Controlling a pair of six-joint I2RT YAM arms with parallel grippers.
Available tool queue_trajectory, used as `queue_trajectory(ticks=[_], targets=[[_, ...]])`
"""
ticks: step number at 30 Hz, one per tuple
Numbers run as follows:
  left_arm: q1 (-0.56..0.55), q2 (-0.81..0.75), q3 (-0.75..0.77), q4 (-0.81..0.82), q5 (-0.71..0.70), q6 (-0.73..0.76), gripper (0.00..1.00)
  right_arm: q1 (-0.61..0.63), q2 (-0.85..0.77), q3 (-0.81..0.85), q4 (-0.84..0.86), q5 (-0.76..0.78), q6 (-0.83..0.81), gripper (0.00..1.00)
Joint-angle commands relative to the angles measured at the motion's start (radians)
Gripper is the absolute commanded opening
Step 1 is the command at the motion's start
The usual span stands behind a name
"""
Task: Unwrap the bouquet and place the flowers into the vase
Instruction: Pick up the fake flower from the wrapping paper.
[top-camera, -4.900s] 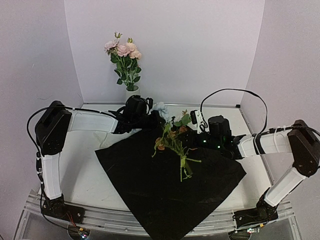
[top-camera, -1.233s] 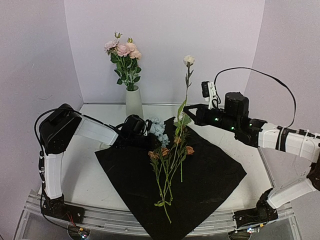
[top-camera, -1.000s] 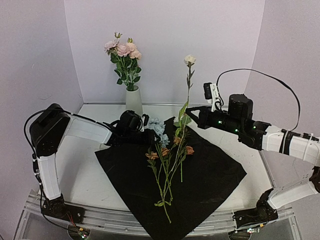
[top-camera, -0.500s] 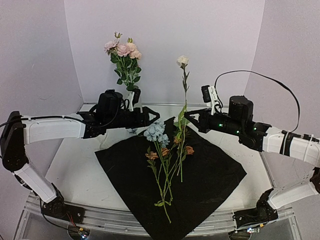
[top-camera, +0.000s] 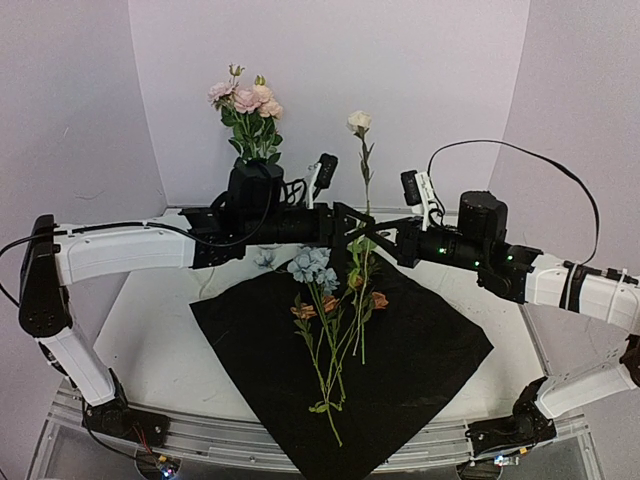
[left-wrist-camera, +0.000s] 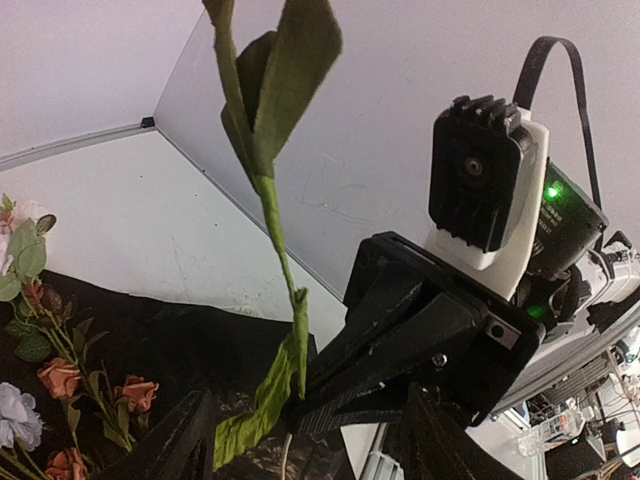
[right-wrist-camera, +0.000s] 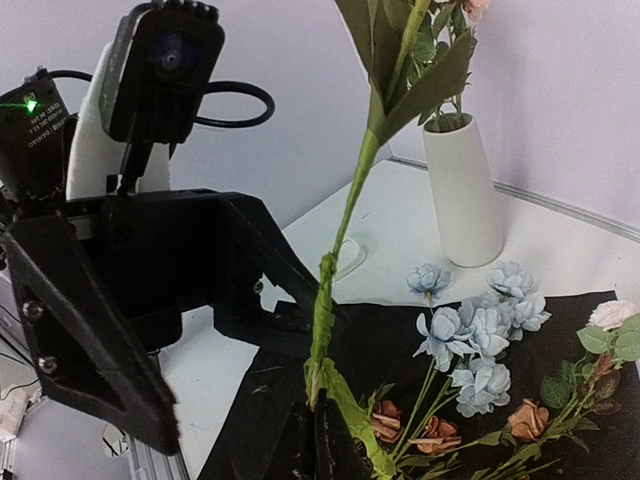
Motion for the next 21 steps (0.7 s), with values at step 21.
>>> queue_trajectory(ticks=[21], targets=[[0.001,0.063,0.123,0.023,0.023,-0.008,0.21,0.000,0.000,-0.008,0.065,-0.074,0.000,0.04]])
